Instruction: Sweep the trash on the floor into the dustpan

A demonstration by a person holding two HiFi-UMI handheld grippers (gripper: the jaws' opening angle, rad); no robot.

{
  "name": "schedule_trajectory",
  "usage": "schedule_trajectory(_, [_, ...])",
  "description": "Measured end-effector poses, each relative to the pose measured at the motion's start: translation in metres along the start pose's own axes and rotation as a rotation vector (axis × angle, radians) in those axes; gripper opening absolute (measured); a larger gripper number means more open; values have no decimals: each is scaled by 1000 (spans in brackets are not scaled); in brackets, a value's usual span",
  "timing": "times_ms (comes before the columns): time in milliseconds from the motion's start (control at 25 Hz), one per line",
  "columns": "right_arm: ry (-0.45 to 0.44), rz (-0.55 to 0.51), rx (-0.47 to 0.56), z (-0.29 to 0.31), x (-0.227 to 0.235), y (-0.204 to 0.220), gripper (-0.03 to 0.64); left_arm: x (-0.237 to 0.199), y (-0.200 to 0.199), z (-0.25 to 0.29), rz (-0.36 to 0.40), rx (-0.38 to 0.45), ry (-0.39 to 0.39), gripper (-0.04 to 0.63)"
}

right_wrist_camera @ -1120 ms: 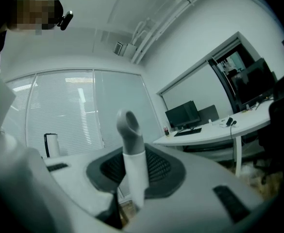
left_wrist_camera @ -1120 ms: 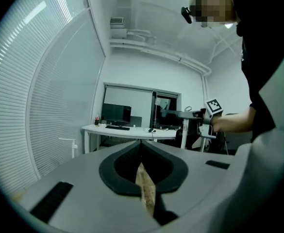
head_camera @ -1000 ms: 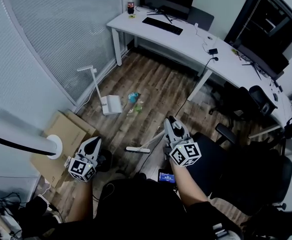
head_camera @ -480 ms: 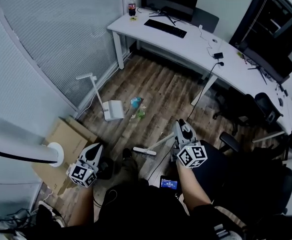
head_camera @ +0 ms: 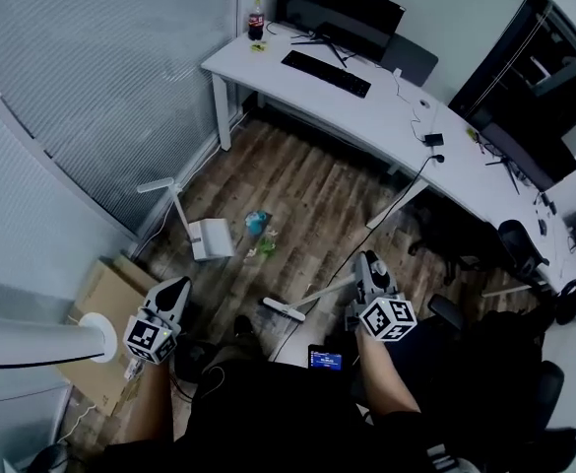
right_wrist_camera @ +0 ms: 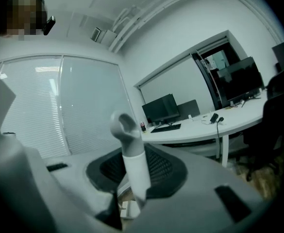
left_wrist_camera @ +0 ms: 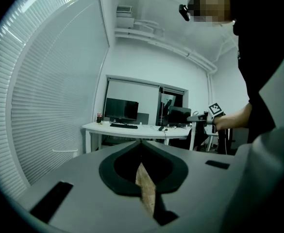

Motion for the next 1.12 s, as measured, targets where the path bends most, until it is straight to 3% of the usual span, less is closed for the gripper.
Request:
schedule_trajectory(240, [111,1,16,61,6,-19,74,-65,-23,39,-21,11,34,-5])
schedule_trajectory(520, [221,42,62,118,24,-42,75,-100,-47,72,1,-6,52,-5])
schedule_trajectory(800, [282,82,97,184,37,-45,79,-141,-69,102,111,-61,32,-3])
schedule_trajectory(1000, [309,98,101,225,49,-42,82,-172,-82,136,238,-181,22,4])
schedule_trajectory(1120, [305,87,97,250,60,-41,83,-195,-90,155,271,-239,-7,13])
Point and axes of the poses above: the fingertips, and each gripper's own axes: z forward along the fingers, x to its right, y out of its underside, the point moved 10 cm from there along -z, backward along the fingers, and after that the axes turned 12 degrees about -z, right-handed, at the moved point
